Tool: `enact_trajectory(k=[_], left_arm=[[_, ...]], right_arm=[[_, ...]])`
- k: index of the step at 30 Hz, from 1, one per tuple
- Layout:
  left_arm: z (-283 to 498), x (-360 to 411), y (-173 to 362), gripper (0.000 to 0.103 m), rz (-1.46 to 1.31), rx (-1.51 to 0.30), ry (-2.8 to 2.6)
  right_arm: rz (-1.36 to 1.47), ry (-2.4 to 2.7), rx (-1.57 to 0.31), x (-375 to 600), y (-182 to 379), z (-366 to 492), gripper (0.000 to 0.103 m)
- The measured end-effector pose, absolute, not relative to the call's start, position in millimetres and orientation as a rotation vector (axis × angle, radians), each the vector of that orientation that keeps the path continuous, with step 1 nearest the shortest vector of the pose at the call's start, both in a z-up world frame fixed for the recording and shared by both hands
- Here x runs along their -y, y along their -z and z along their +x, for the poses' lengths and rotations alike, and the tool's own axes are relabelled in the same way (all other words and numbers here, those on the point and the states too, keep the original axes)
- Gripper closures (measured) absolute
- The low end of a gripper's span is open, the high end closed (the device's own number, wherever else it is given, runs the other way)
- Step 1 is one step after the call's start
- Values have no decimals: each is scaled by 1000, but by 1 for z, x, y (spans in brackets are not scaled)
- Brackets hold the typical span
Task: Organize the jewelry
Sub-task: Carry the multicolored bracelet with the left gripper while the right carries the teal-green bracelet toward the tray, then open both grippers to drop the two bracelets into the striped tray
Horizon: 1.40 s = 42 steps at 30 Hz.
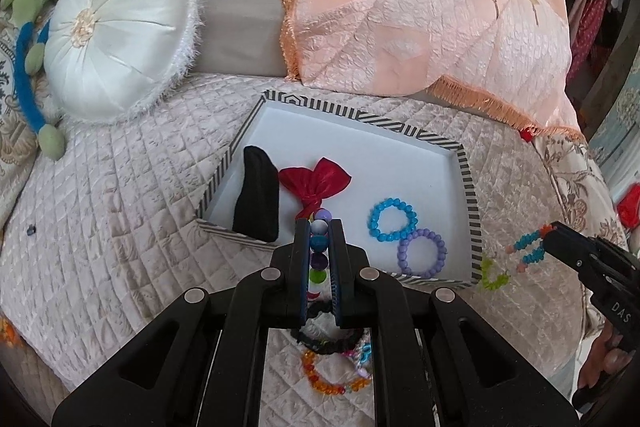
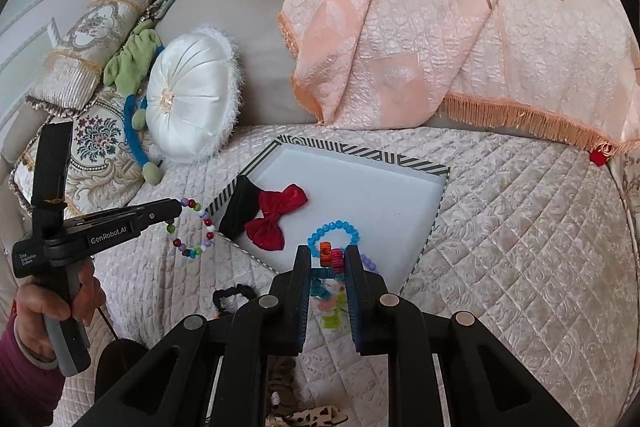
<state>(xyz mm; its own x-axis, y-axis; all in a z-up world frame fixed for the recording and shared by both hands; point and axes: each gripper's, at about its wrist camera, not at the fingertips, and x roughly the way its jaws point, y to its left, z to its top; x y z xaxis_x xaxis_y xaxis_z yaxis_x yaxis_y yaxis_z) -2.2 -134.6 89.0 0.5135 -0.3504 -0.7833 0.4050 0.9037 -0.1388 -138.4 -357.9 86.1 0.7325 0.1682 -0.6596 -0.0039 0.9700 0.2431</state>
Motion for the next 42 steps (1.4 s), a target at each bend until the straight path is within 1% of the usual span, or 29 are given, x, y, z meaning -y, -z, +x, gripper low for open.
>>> enact_trajectory(k=[26,35,42], left_arm=[[53,222,-65,96,139,-957,490],[77,254,-36,95,150,-1001,508],[106,251,-8,96,125,-1052,453]], right_arm=[[234,-72,-806,388,-55,-72,88],[260,-76,-848,404,-28,-40,88],[279,-53,-887,416,-8,-8,88]])
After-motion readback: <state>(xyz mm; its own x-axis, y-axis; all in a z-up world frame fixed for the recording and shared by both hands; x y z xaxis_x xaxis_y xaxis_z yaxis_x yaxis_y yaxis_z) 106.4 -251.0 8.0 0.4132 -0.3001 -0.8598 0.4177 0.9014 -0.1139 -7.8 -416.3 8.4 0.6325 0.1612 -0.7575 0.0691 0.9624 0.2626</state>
